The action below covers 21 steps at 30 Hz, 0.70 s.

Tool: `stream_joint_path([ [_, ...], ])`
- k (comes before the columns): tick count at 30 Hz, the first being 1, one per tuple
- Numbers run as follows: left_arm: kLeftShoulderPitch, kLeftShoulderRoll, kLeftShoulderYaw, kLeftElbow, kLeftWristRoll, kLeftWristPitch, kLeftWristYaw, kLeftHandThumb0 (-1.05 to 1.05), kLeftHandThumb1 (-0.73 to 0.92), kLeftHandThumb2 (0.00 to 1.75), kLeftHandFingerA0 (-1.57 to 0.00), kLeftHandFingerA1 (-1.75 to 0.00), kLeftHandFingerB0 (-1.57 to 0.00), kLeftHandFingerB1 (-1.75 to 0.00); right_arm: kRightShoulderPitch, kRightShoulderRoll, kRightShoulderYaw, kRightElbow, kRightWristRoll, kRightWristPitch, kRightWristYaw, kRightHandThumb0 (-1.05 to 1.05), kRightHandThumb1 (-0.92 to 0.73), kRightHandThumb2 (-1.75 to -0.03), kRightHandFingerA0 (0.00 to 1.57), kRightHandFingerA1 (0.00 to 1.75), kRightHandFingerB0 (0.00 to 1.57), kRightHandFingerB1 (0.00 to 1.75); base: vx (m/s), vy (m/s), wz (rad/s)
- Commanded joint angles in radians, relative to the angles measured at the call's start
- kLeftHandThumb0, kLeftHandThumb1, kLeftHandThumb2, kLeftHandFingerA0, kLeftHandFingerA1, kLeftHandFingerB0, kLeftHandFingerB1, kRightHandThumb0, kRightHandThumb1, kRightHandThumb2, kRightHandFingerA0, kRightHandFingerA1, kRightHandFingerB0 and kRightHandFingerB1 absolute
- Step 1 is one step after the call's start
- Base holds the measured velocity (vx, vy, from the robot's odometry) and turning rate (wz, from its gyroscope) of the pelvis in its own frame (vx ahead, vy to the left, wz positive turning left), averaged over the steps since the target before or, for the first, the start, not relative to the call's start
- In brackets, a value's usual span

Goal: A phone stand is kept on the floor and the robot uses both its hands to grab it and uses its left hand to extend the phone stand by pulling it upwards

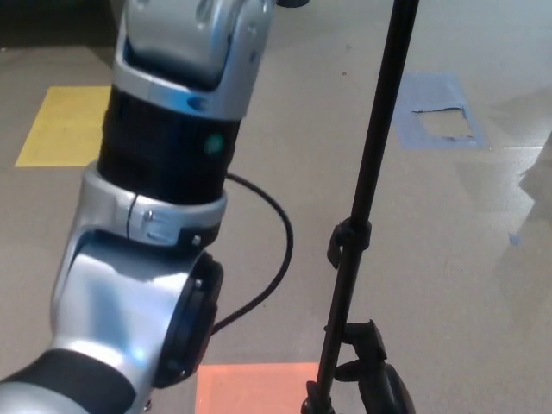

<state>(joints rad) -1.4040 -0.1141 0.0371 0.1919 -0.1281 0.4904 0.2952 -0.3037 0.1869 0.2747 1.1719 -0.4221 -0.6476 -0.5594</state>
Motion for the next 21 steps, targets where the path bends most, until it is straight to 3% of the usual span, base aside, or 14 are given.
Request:
stream_joint_path([
  [1, -0.245, 0.013, 0.098, -0.06, -0.023, -0.181, 0.053, -0.22, 0.62, 0.66, -0.99, -1.75, -0.77, -1.75, 0.054, -0.032, -0.009, 0.035, 0.01, -0.093, -0.014, -0.91, -0.73, -0.77, 1.33, 1.34, 1.32, 1.24, 0.0, 0.0, 0.0],
  [2, -0.244, 0.013, 0.1, -0.062, -0.024, -0.18, 0.051, -0.22, 0.62, 0.66, -0.99, -1.75, -0.76, -1.75, 0.054, -0.031, -0.009, 0.035, 0.01, -0.09, -0.014, -0.89, -0.83, -0.65, 1.33, 1.29, 1.23, 1.01, 0.0, 0.0, 0.0],
  [3, -0.236, 0.025, 0.101, -0.066, -0.018, -0.18, 0.037, -0.21, 0.63, 0.66, -0.98, -1.75, -0.76, -1.75, 0.044, -0.026, -0.012, 0.037, 0.014, -0.085, -0.004, -0.94, -0.68, -1.07, 1.46, 1.36, 1.2, 1.11, 0.0, 0.0, 0.0],
  [8, -0.229, 0.041, 0.093, -0.084, 0.021, -0.147, 0.043, -0.23, 0.63, 0.67, -0.94, -1.72, -0.7, -1.74, 0.034, -0.025, -0.004, 0.044, -0.005, -0.099, -0.029, -0.81, -0.61, -1.06, 1.45, 1.36, 1.31, 1.2, 0.0, 0.0, 0.0],
  [9, -0.228, 0.049, 0.083, -0.083, 0.037, -0.143, 0.041, -0.35, 0.62, 0.61, -0.88, -1.71, -0.77, -1.61, 0.032, -0.025, -0.004, 0.046, -0.005, -0.099, -0.03, -0.87, -0.83, -0.65, 1.34, 1.32, 1.28, 1.09, 0.0, 0.0, 0.0],
  [10, -0.221, 0.084, 0.055, -0.095, 0.063, -0.114, 0.002, -0.68, 0.55, 0.57, -0.69, -0.78, -0.56, -0.51, 0.026, -0.023, -0.007, 0.048, 0.0, -0.1, -0.022, -0.53, -0.49, -1.08, 1.45, 1.36, 1.49, 1.35, 0.0, 0.0, 0.0],
  [11, -0.212, 0.123, 0.026, -0.112, 0.076, -0.075, -0.054, -0.68, 0.55, 0.57, -0.69, -0.78, -0.56, -0.51, 0.018, -0.021, -0.011, 0.05, 0.007, -0.103, -0.011, -0.53, -0.49, -1.08, 1.45, 1.36, 1.49, 1.35, 0.0, 0.0, 0.0],
  [12, -0.208, 0.167, 0.011, -0.134, 0.036, -0.011, -0.144, -0.78, 0.58, 0.58, -0.35, -0.56, -0.27, -0.31, 0.019, -0.021, -0.014, 0.053, 0.012, -0.108, -0.002, -0.55, -0.5, -1.08, 1.46, 1.37, 1.5, 1.36, 0.0, 0.0, 0.0],
  [13, -0.207, 0.202, 0.001, -0.144, 0.008, 0.038, -0.206, -0.8, 0.46, 0.93, 0.0, -0.36, -0.07, -0.29, 0.015, -0.021, -0.013, 0.055, 0.01, -0.108, -0.006, -0.54, -0.49, -1.08, 1.45, 1.36, 1.49, 1.35, 0.0, 0.0, 0.0],
  [14, -0.2, 0.221, -0.003, -0.156, -0.013, 0.068, -0.236, -0.85, 0.49, 0.95, -0.08, -0.13, -0.08, -0.15, 0.013, -0.022, -0.012, 0.057, 0.006, -0.107, -0.01, -0.81, -0.62, -1.06, 1.46, 1.37, 1.27, 1.17, 0.0, 0.0, 0.0],
  [17, -0.169, 0.258, -0.044, -0.17, 0.02, 0.049, -0.252, -0.94, 0.5, 0.99, 0.0, -0.07, 0.0, -0.06, 0.012, -0.027, -0.01, 0.054, 0.002, -0.103, -0.015, -0.87, -0.83, -0.65, 1.32, 1.18, 1.17, 0.89, 0.0, 0.0, 0.0],
  [19, -0.158, 0.291, -0.067, -0.182, 0.041, 0.058, -0.261, -1.05, 0.62, 1.07, 0.0, -0.02, 0.0, -0.01, 0.001, -0.021, -0.021, 0.046, 0.02, -0.091, 0.016, -0.88, -0.62, -1.03, 1.42, 1.32, 1.26, 1.18, 0.0, 0.0, 0.0],
  [20, -0.154, 0.303, -0.074, -0.188, 0.043, 0.065, -0.266, -1.05, 0.63, 1.08, 0.0, -0.04, 0.0, 0.0, -0.005, -0.023, -0.028, 0.042, 0.03, -0.095, 0.032, -0.92, -0.63, -1.01, 1.42, 1.35, 1.23, 1.16, 0.0, 0.0, 0.0],
  [21, -0.142, 0.312, -0.08, -0.196, 0.044, 0.07, -0.266, -1.05, 0.62, 1.1, 0.0, -0.08, 0.0, 0.0, -0.013, -0.032, -0.031, 0.036, 0.032, -0.101, 0.04, -0.54, -0.49, -1.08, 1.45, 1.36, 1.5, 1.36, 0.0, 0.0, 0.0],
])
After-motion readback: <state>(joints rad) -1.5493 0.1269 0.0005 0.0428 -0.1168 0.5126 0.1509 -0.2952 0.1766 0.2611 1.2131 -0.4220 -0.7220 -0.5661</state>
